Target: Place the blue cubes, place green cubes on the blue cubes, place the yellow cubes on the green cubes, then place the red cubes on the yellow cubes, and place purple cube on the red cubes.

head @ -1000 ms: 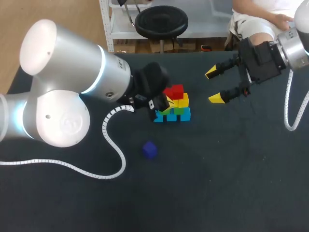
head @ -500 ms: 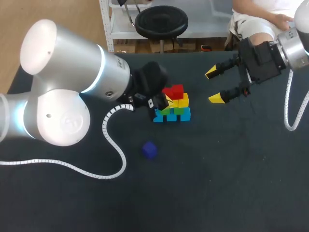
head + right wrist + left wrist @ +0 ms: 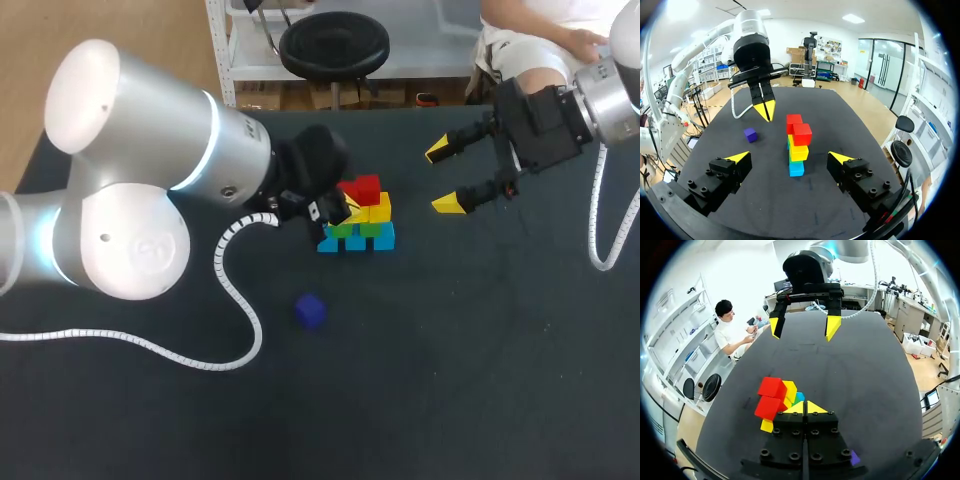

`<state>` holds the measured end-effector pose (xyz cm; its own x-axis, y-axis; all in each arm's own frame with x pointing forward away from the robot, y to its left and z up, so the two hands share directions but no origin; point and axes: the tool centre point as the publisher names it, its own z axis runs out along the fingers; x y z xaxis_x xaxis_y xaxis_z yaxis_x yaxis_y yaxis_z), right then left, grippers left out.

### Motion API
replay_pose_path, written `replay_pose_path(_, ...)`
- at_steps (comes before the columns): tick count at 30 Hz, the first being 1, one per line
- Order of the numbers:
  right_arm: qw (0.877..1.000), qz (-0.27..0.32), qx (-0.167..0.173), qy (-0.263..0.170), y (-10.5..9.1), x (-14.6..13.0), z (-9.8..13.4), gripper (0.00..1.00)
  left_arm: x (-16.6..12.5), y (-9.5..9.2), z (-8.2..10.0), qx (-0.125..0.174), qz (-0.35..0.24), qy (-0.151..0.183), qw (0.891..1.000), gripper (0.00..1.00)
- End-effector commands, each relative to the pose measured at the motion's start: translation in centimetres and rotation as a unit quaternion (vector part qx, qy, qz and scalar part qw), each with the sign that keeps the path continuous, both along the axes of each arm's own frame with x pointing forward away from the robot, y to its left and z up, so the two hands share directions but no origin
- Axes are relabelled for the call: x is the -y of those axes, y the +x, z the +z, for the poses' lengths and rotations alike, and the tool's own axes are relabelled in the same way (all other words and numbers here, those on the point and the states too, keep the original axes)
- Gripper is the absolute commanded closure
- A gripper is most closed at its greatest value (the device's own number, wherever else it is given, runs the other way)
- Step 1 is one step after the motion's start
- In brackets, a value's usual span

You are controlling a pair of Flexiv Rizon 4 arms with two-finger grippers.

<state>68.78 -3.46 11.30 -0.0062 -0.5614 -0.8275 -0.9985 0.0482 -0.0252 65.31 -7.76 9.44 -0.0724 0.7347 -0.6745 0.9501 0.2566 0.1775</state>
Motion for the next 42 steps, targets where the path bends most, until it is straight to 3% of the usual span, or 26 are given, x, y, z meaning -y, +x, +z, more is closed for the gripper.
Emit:
replay_pose_path(1,1.0,0.0,0.001,0.001,-0.1,0.0,0.0,0.0,0.1,0.5,-0.2,-0.003,-0.002,0.0,1.0,1.0)
replay_pose_path(25,1.0,0.0,0.001,0.001,-0.1,0.0,0.0,0.0,0.3,0.4,-0.3,0.0,0.0,-0.004,1.0,1.0)
replay_pose_path(31,1.0,0.0,0.001,0.001,-0.1,0.0,0.0,0.0,0.6,-0.8,0.0,0.002,-0.005,-0.006,1.0,1.0)
replay_pose_path(35,1.0,0.0,0.001,0.001,-0.1,0.0,0.0,0.0,0.4,-2.1,-0.6,-0.016,-0.009,0.003,1.0,1.0)
replay_pose_path(42,1.0,0.0,0.001,0.001,-0.1,0.0,0.0,0.0,-1.4,-4.0,-1.5,-0.029,0.025,-0.001,0.999,1.0)
